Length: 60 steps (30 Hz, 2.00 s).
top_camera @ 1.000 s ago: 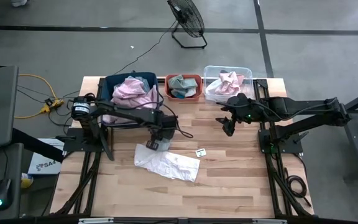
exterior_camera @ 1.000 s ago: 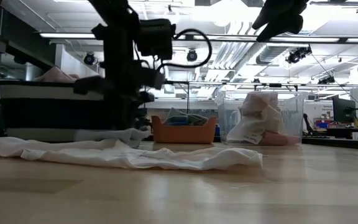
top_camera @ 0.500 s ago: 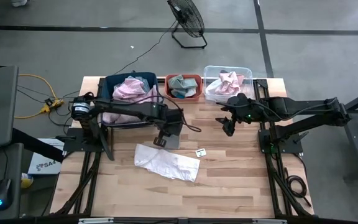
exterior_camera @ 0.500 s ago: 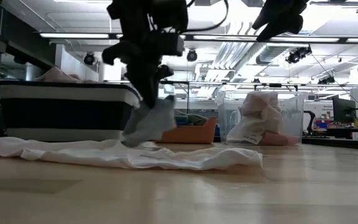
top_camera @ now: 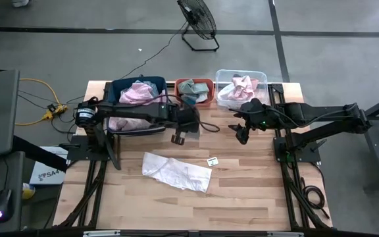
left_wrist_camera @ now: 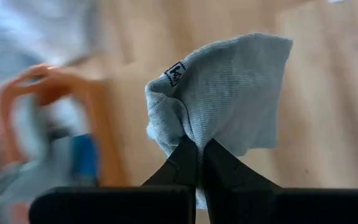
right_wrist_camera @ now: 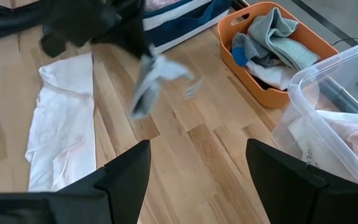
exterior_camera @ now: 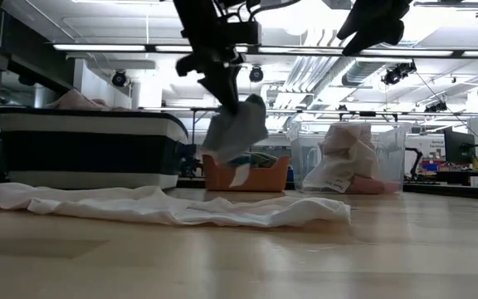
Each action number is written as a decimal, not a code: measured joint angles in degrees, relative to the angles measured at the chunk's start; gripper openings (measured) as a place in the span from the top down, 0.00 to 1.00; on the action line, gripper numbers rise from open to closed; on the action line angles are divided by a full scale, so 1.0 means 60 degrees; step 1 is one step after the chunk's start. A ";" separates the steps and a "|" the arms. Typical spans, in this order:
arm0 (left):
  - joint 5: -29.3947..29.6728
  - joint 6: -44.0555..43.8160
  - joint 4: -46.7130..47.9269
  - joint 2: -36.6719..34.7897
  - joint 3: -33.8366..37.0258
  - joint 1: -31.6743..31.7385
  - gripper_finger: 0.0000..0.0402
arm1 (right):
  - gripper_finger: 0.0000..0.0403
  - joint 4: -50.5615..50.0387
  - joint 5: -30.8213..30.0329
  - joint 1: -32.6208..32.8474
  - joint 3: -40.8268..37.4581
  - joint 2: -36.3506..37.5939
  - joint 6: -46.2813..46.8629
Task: Pick & Place Cloths
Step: Put the light gray sock into the orange bin
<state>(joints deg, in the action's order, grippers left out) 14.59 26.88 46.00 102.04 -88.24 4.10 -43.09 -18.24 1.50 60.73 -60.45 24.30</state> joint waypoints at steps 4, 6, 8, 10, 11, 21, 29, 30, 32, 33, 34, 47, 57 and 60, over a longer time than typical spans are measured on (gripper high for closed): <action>0.1973 0.0366 -0.0170 -0.0006 -0.0245 0.0003 1.00 | 0.36 0.0000 0.0000 0.0002 0.0000 0.0000 -0.0030; 0.3123 0.0704 -0.0552 -0.0007 -0.0249 0.0006 1.00 | 0.36 0.0000 0.0000 0.0003 0.0000 0.0000 -0.0060; 0.4040 0.1069 -0.1021 -0.0007 -0.0249 0.0006 1.00 | 0.36 0.0000 0.0000 0.0002 0.0000 0.0000 -0.0060; 0.4811 0.1478 -0.1507 -0.0007 -0.0249 0.0010 1.00 | 0.36 0.0000 0.0000 0.0003 0.0000 0.0000 -0.0070; 0.5148 0.1697 -0.1788 -0.0007 -0.0249 0.0010 1.00 | 0.36 0.0000 0.0000 0.0000 0.0000 0.0000 -0.0087; 0.5372 0.2752 -0.3424 -0.0007 -0.0249 0.1221 1.00 | 0.36 0.0000 -0.0002 0.0000 0.0000 0.0000 -0.0093; 0.2718 0.2298 -0.3767 -0.0004 -0.0249 0.3176 1.00 | 0.36 0.0000 -0.0063 -0.0001 0.0000 0.0000 -0.0096; 0.2517 0.2229 -0.3789 0.0010 -0.0249 0.3354 1.00 | 0.36 0.0000 -0.0093 0.0000 0.0000 0.0000 -0.0096; 0.2413 0.2082 -0.3845 0.0095 -0.0249 0.3638 1.00 | 0.36 0.0000 -0.0154 0.0002 0.0000 0.0000 -0.0096; 0.2447 0.2010 -0.3860 0.0157 -0.0249 0.3738 1.00 | 0.36 0.0000 -0.0157 0.0003 0.0000 0.0000 -0.0096; 0.2512 0.1974 -0.3953 0.0212 -0.0249 0.3826 1.00 | 0.36 0.0000 -0.0160 -0.0001 0.0000 0.0000 -0.0100; 0.3683 0.2735 -0.5345 0.1440 -0.0246 0.3871 1.00 | 0.36 -0.0051 -0.0189 0.0003 0.0000 0.0000 -0.0104; 0.2041 0.1871 -0.3804 0.1537 -0.0242 0.3360 1.00 | 0.36 -0.0024 -0.0186 -0.0001 0.0000 0.0000 -0.0242; 0.1539 0.1523 -0.3409 0.1580 -0.0242 0.3348 1.00 | 0.36 0.0000 -0.0188 0.0001 0.0000 0.0000 -0.0169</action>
<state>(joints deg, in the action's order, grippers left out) 23.83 36.02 25.55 111.52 -89.69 24.19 -43.09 -19.37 1.51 60.73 -60.45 23.29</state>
